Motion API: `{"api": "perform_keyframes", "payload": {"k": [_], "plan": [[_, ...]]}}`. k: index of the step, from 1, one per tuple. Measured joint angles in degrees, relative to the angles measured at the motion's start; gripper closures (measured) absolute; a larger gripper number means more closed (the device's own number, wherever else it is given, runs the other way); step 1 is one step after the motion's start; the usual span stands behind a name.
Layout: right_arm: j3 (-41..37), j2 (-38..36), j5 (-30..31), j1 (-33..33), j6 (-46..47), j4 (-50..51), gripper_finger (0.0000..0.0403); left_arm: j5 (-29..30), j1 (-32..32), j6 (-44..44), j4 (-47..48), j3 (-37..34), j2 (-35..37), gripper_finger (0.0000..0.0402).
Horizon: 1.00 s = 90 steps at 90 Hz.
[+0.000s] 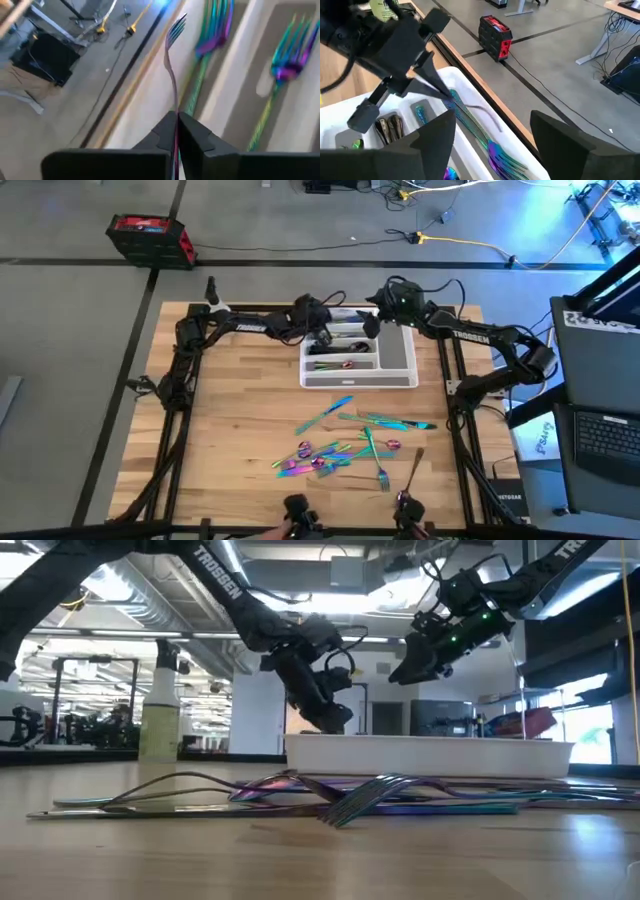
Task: Sort silverware
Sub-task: Put the blue fork on the white silverware tray
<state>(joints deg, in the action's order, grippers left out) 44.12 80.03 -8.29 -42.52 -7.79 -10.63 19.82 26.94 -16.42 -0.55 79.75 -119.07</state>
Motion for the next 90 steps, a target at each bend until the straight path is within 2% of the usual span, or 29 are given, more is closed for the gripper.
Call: {"api": "perform_keyframes", "payload": {"k": [15,24,35,52,68,83,90], "plan": [[0.00,0.00,0.12,0.00,-0.05,0.00,0.0162,-0.18,0.02,-2.95,0.04,3.03,0.00,0.0401],[0.00,0.00,1.66,-0.02,-1.33,0.17,0.0162,-2.91,0.36,-5.47,-0.15,4.74,0.00,0.0401],[2.21,-0.85,1.64,-1.88,-1.68,2.60,0.0162,-12.77,1.55,-9.78,1.49,6.59,0.00,0.0401],[7.77,-1.16,1.08,-6.34,-1.66,7.95,0.0162,-21.89,4.84,-12.12,7.12,8.49,0.00,0.0401],[9.31,-1.16,-0.26,-9.14,-1.53,7.89,0.0162,-31.03,8.82,-8.11,8.83,8.49,-0.56,0.0401],[9.49,-1.16,-0.28,-9.40,-1.51,7.80,0.0162,-43.17,11.87,-0.96,7.33,8.57,-3.43,0.0401],[9.49,-1.16,-0.33,-9.33,-1.51,7.72,0.0162,-45.62,12.47,1.19,7.81,9.73,-5.02,0.0401]]}}
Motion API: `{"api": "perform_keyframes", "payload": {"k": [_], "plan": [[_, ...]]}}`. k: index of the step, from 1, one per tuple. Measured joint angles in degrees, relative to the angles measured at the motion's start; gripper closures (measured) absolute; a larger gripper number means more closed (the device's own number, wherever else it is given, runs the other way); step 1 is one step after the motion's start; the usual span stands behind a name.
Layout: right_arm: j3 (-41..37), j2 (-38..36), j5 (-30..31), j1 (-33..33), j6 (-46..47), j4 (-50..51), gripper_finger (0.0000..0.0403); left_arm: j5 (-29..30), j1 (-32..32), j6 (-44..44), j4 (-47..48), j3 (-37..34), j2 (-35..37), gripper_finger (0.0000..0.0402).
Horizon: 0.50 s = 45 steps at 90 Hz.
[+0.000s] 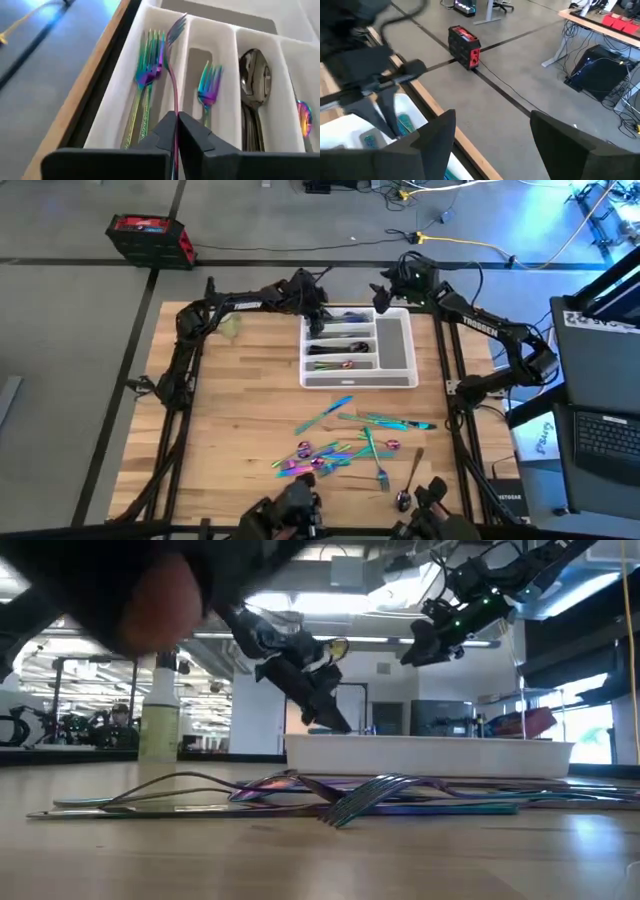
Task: Sort silverware
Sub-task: Put the blue fork on the white silverware tray
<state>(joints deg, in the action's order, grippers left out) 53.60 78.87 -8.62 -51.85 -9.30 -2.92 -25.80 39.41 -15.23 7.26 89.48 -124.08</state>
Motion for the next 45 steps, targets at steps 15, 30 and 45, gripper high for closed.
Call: {"api": "perform_keyframes", "payload": {"k": [15,30,45], "plan": [[0.00,0.00,0.02,0.04,0.00,0.04,0.0162,0.41,0.09,1.10,-0.25,2.48,-3.12,0.0401],[0.00,0.00,0.02,0.08,0.26,0.23,0.0162,1.44,0.34,1.95,2.67,5.64,-5.49,0.0401],[0.00,0.00,0.02,0.08,0.35,0.56,0.0162,2.62,0.44,1.05,4.21,6.51,-6.26,0.0401]]}}
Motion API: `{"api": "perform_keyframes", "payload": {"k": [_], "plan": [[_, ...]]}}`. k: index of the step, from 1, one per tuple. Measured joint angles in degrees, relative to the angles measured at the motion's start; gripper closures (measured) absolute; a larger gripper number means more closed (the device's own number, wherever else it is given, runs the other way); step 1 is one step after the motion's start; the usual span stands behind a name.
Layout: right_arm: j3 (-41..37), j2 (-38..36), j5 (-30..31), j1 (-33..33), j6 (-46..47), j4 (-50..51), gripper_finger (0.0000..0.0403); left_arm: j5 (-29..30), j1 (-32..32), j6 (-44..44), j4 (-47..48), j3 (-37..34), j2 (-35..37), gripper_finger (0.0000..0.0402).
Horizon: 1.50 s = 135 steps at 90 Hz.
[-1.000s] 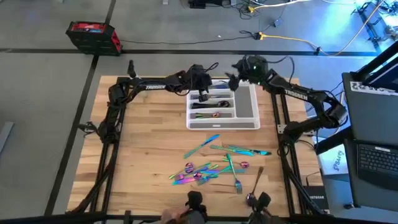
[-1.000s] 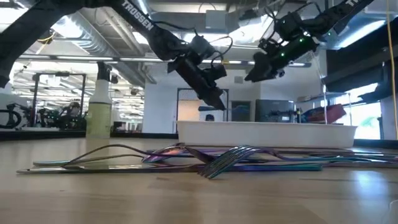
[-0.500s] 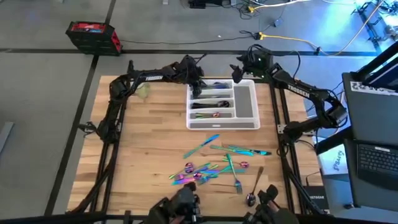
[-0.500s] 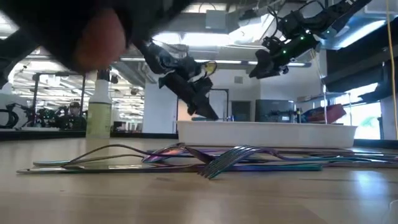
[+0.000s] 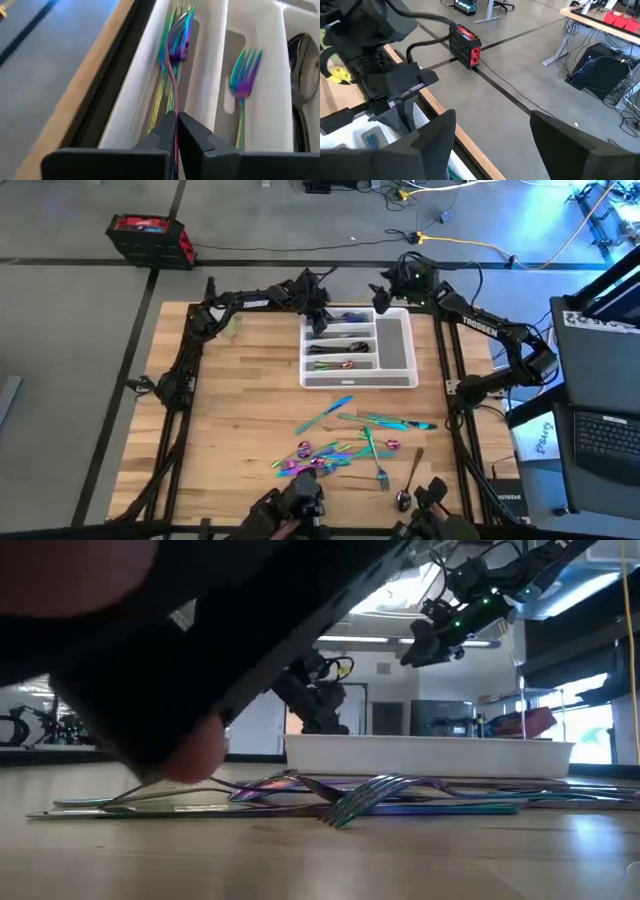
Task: Sort silverware
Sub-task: Put the blue fork on the white silverware tray
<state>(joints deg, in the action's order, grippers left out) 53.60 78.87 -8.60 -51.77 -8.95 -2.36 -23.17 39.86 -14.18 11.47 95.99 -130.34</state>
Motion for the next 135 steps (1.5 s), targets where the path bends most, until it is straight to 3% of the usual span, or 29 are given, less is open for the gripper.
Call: {"api": "perform_keyframes", "payload": {"k": [82,99,113,135], "plan": [[0.00,0.02,0.02,-0.02,0.09,-0.06,0.0162,1.41,0.31,-0.30,0.30,-0.01,0.34,0.0401],[0.00,0.02,0.04,0.00,0.09,-0.69,0.0162,5.24,-0.66,0.29,-1.04,0.08,3.10,0.0401],[0.00,0.02,0.02,0.00,0.07,-0.50,0.0162,-3.33,-1.95,0.36,0.15,0.11,4.28,0.0401],[0.00,0.02,0.04,0.00,-1.27,-0.34,0.0162,-7.97,-4.22,-2.48,6.88,0.11,4.37,0.0401]]}}
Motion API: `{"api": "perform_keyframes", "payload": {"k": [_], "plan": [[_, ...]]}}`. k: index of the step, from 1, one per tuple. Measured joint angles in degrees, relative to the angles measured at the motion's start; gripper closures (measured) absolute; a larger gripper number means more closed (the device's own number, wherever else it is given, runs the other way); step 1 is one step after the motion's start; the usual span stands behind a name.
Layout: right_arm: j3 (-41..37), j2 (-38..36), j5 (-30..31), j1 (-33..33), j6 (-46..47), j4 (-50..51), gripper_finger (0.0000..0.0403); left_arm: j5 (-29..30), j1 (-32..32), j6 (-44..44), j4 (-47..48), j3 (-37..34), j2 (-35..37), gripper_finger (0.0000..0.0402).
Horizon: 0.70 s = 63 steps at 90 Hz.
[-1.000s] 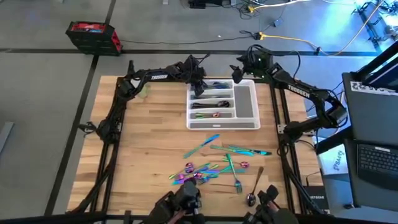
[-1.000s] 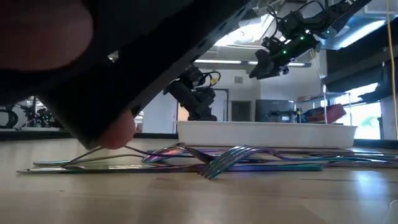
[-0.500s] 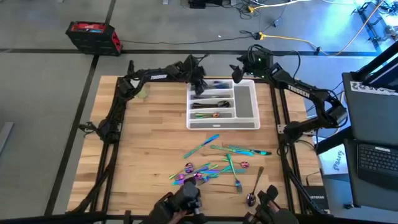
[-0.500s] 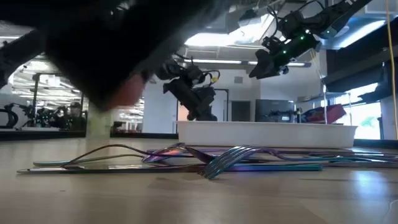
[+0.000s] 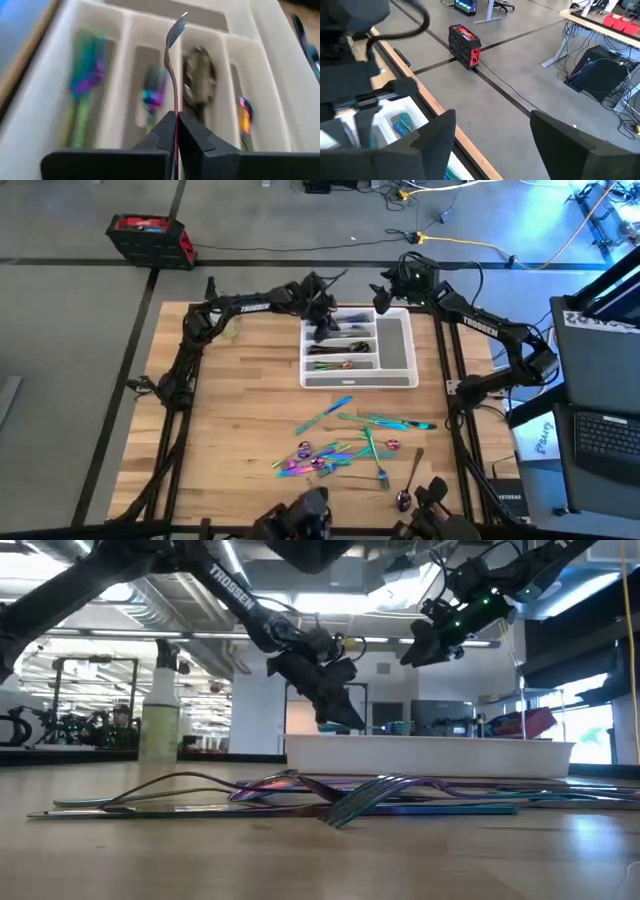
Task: Sort silverware
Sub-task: Put the blue fork on the white silverware tray
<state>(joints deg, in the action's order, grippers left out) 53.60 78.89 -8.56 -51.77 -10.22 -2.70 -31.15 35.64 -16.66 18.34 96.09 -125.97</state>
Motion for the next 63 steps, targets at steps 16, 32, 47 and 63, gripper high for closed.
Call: {"api": "perform_keyframes", "payload": {"k": [16,32,47,63], "plan": [[0.00,0.00,-0.01,0.00,-0.77,-0.15,0.0162,1.02,-0.78,-0.73,3.94,-0.02,-0.02,0.0401],[0.00,0.00,0.00,0.00,-0.72,-0.15,0.0162,5.59,-0.90,-0.25,2.54,-0.02,-0.17,0.0401],[0.00,0.00,0.00,0.00,-0.64,0.59,0.0162,5.59,-0.69,3.09,2.25,-0.02,-0.23,0.0401],[0.00,0.00,0.00,0.00,-0.59,2.55,0.0162,4.45,0.03,6.93,2.47,-0.02,-0.24,0.0401]]}}
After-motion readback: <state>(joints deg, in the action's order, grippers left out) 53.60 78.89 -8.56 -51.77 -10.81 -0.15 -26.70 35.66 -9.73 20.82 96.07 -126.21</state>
